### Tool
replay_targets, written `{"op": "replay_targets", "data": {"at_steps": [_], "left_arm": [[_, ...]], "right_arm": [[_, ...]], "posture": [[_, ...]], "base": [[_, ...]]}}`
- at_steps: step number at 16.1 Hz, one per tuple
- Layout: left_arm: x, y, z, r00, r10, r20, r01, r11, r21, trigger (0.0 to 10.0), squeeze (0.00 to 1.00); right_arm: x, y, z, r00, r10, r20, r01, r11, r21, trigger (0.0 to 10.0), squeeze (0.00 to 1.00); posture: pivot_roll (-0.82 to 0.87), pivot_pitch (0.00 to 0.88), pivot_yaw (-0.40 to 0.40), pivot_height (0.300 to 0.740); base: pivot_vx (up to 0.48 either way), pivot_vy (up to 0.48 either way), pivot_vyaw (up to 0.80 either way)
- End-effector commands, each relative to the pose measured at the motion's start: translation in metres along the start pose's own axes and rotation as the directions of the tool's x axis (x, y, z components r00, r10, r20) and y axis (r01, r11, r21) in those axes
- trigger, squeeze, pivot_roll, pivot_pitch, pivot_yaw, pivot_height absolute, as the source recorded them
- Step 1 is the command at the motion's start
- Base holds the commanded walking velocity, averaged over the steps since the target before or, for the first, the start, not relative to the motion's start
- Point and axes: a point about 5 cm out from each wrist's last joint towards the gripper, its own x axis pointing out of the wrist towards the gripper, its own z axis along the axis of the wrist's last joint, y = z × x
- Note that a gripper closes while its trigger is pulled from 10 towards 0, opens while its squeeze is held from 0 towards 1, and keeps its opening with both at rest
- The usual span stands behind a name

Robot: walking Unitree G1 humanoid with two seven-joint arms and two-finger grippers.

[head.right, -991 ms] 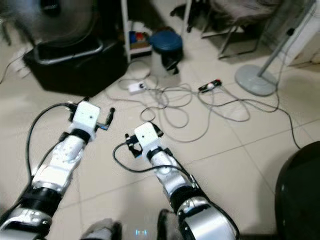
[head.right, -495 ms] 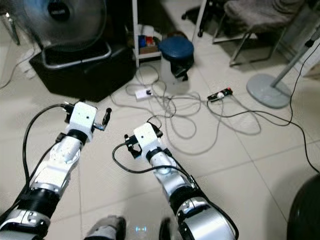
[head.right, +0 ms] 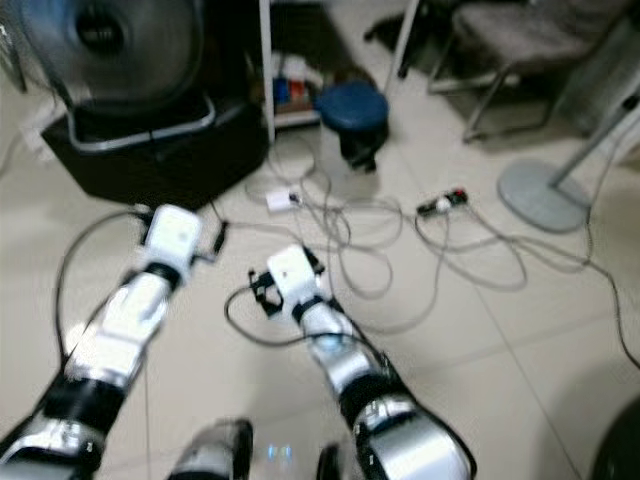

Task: Move the pillow to the sofa from floor

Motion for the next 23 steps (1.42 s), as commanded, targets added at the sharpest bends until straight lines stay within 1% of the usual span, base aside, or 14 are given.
{"op": "replay_targets", "data": {"at_steps": [1, 5, 7, 9, 23], "left_arm": [[0.0006, -0.0118, 0.0000, 0.999, -0.035, -0.013, 0.034, 0.999, -0.037, 10.0, 0.00], [0.0017, -0.0104, 0.0019, 1.000, -0.029, -0.002, 0.029, 0.999, -0.032, 10.0, 0.00], [0.0018, -0.0105, 0.0034, 1.000, -0.024, 0.009, 0.024, 1.000, -0.008, 10.0, 0.00], [0.0021, -0.0114, 0.0032, 1.000, -0.019, 0.006, 0.019, 1.000, -0.001, 10.0, 0.00], [0.0024, -0.0099, 0.0037, 1.000, -0.005, 0.009, 0.005, 1.000, 0.017, 10.0, 0.00]], "right_arm": [[-0.0038, -0.0017, -0.0081, 0.999, -0.012, -0.035, 0.012, 1.000, 0.017, 10.0, 0.00], [-0.0033, -0.0019, -0.0077, 0.999, -0.009, -0.038, 0.009, 1.000, 0.020, 10.0, 0.00], [-0.0032, -0.0018, -0.0073, 0.999, 0.000, -0.036, 0.001, 1.000, 0.019, 10.0, 0.00], [-0.0035, -0.0023, -0.0080, 0.999, 0.011, -0.040, -0.009, 0.999, 0.045, 10.0, 0.00], [-0.0033, -0.0002, -0.0088, 0.998, 0.036, -0.050, -0.034, 0.998, 0.045, 10.0, 0.00]], "posture": [[0.11, 0.211, -0.046, 0.740], [0.11, 0.208, -0.043, 0.740], [0.11, 0.207, -0.045, 0.740], [0.11, 0.207, -0.046, 0.740], [0.12, 0.190, -0.051, 0.740]], "base": [[0.000, 0.480, 0.00], [0.000, 0.480, 0.00], [0.000, 0.000, 0.00], [0.000, 0.000, 0.71], [0.000, 0.000, 0.79]]}}
